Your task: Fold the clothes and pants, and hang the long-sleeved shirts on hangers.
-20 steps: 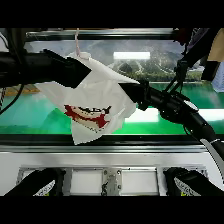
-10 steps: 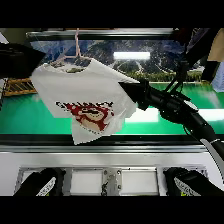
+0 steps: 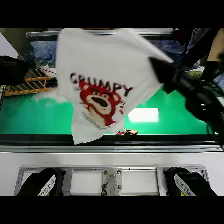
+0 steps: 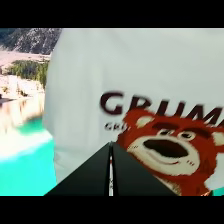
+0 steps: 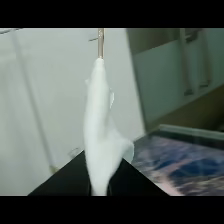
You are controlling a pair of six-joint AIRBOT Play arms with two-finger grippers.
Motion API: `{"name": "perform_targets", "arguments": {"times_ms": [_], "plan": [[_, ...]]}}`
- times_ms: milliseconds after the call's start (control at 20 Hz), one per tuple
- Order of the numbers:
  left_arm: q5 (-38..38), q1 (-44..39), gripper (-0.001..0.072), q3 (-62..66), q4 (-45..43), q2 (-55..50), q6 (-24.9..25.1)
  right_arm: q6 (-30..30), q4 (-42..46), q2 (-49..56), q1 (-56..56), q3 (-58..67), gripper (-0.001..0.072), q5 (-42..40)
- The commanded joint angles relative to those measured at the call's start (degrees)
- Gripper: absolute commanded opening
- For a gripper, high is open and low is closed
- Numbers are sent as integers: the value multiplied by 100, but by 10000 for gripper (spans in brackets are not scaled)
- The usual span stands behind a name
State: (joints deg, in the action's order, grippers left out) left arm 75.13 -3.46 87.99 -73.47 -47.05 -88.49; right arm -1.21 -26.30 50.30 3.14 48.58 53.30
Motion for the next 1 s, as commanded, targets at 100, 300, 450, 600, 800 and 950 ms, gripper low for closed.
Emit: {"name": "perform_targets", "arguments": {"times_ms": [100,300,450,600,800,950], "plan": [[-1202,-472,19,-1241,7,356,2,999,1370,-1486,2437,81,14,-1777],[-1521,-970,19,-1397,0,42,2,1880,2474,-2129,4129,245,14,-2706],[-1499,-1207,19,-1095,0,-476,20,2592,3558,-2114,5143,745,14,-3010],[-1397,-1320,19,-584,-2,-1029,22,2787,4242,-1797,5882,1521,14,-3086],[-1211,-1322,19,-103,7,-1578,20,2785,4282,-1252,6398,2590,14,-3469],[-1228,-1322,19,-2,9,-1757,17,2782,4282,-973,6426,3163,14,-3912]]}}
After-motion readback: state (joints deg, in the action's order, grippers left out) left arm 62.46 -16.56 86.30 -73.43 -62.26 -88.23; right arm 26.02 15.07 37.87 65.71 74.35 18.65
